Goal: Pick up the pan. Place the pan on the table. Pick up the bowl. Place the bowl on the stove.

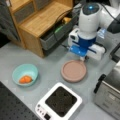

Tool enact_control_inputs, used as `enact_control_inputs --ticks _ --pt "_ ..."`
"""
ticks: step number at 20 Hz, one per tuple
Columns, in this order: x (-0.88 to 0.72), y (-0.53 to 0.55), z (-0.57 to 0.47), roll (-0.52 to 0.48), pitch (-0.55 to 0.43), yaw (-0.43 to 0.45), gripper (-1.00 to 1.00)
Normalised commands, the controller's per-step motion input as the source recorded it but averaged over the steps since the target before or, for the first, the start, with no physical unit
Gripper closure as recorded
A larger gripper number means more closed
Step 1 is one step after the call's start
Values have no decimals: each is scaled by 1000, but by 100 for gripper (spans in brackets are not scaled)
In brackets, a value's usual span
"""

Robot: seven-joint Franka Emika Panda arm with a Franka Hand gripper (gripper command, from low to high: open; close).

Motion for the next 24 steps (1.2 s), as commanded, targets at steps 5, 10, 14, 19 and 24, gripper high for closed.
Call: enact_control_inputs --ticks 5,10,14,19,24 --pt "-14 -7 -98 6 -83 86 -100" --pt "-28 -42 -52 16 -83 95 -100" --pt "-34 -60 -28 12 -77 101 -100" --pt "-28 -42 -5 2 -70 95 -100" --pt "2 14 64 15 -49 76 -100"
